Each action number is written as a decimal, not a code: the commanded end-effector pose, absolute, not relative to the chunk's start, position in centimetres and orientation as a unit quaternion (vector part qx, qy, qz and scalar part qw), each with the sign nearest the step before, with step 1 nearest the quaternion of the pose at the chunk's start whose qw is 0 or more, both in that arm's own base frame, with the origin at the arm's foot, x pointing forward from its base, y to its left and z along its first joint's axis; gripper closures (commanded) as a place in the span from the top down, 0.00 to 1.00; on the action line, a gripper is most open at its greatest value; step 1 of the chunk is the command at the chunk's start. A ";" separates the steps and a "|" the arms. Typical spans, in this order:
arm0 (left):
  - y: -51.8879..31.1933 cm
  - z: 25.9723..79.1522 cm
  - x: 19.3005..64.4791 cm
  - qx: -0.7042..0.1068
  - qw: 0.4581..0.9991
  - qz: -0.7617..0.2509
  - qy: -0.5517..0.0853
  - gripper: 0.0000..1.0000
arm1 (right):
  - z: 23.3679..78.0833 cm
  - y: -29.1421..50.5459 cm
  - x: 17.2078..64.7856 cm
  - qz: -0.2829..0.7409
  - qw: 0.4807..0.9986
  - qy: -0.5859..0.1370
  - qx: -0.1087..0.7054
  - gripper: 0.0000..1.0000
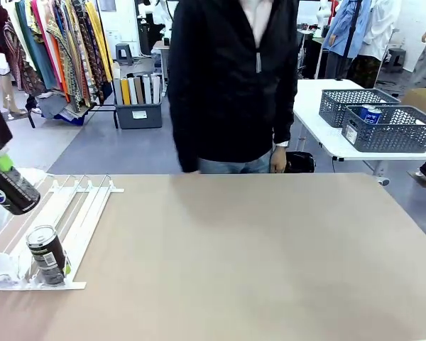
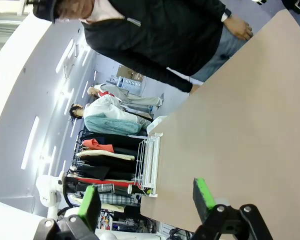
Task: Retrieve and store the cans from the dispenser.
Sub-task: Pick up one can from the Automatic Can Dispenser and place it in the middle of the table.
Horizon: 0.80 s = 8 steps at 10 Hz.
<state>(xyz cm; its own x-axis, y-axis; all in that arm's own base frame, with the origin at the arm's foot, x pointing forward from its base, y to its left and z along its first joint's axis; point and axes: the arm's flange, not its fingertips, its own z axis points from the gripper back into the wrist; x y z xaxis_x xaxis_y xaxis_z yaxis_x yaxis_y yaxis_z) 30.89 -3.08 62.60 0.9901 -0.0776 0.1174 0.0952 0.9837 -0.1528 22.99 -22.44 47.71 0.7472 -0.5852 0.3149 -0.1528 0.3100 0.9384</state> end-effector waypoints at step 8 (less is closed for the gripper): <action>-7.9 60.8 34.6 -0.120 0.987 -0.083 -0.064 0.00 | 48.0 -22.5 23.3 -0.140 0.732 -0.338 0.574 1.00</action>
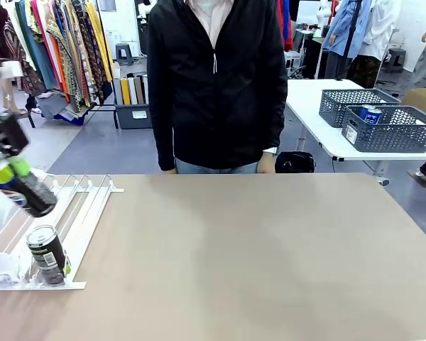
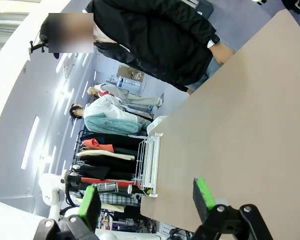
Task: Retrieve and store the cans from the dispenser.
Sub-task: Pick up one can from the Automatic Can Dispenser and place it in the middle of the table.
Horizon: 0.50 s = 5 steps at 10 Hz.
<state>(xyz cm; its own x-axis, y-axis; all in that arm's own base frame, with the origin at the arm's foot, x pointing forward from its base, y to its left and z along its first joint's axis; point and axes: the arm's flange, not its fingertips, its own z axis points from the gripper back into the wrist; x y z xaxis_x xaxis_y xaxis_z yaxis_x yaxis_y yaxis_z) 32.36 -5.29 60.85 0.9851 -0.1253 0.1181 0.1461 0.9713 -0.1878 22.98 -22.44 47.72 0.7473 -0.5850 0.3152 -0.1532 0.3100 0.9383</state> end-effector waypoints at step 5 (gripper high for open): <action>-32.8 53.4 44.6 -0.086 0.960 -0.267 0.004 0.00 | 48.0 -22.5 23.3 -0.140 0.732 -0.338 0.574 1.00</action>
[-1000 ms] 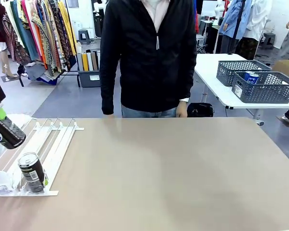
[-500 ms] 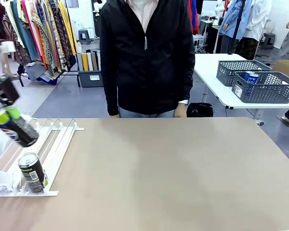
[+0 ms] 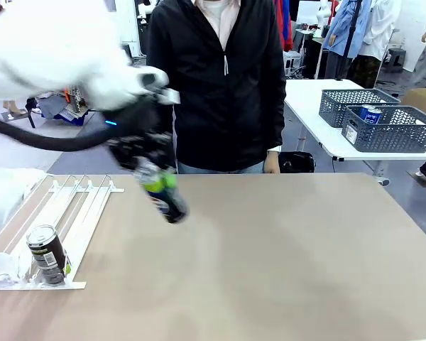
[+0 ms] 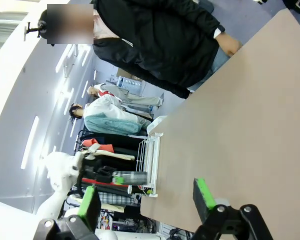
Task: Retrieve and store the cans from the dispenser.
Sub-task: Pick up one can from the Automatic Can Dispenser and place it in the middle of the table.
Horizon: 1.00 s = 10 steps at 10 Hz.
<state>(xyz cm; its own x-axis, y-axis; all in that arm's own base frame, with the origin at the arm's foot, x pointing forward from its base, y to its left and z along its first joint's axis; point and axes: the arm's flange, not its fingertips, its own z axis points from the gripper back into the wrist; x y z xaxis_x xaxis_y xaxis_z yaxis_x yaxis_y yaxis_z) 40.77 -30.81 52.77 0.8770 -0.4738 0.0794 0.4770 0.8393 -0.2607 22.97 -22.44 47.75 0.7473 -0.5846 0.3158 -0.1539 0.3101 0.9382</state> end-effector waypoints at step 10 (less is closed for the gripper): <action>-44.3 41.0 46.4 0.020 0.929 -0.361 0.076 0.00 | 48.0 -22.5 23.3 -0.140 0.732 -0.338 0.574 1.00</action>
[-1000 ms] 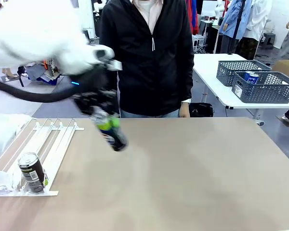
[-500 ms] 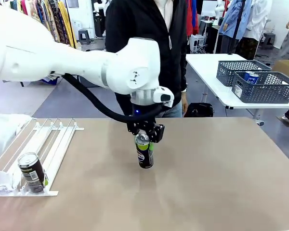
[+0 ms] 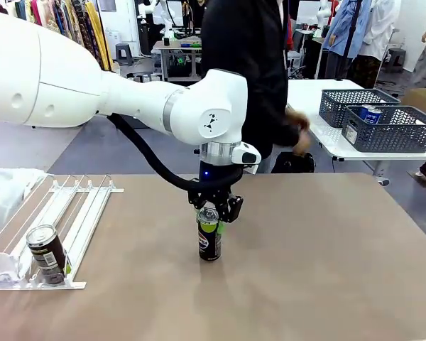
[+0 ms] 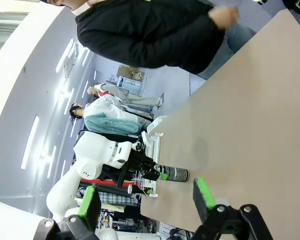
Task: Retrieve and store the cans from the dispenser.
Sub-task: Pick up one can from the Automatic Can Dispenser and place it in the middle of the table.
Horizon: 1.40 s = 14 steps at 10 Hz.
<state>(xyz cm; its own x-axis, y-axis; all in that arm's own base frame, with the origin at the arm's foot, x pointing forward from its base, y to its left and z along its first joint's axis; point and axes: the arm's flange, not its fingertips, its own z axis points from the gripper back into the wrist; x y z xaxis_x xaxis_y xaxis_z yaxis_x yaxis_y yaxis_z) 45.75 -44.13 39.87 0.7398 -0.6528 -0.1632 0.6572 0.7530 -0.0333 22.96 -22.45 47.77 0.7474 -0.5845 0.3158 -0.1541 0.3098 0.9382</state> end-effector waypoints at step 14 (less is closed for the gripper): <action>-34.0 53.1 45.3 -0.122 0.939 -0.318 0.045 1.00 | 48.0 -22.5 23.3 -0.140 0.732 -0.338 0.574 1.00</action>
<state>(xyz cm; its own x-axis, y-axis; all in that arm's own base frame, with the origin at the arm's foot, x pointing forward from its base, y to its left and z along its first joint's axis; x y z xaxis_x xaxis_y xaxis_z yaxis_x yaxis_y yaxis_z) 47.02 -39.95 49.96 0.7741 -0.6303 -0.0582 0.6108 0.7680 -0.1927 22.96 -22.45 47.77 0.7477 -0.5843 0.3157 -0.1543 0.3096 0.9383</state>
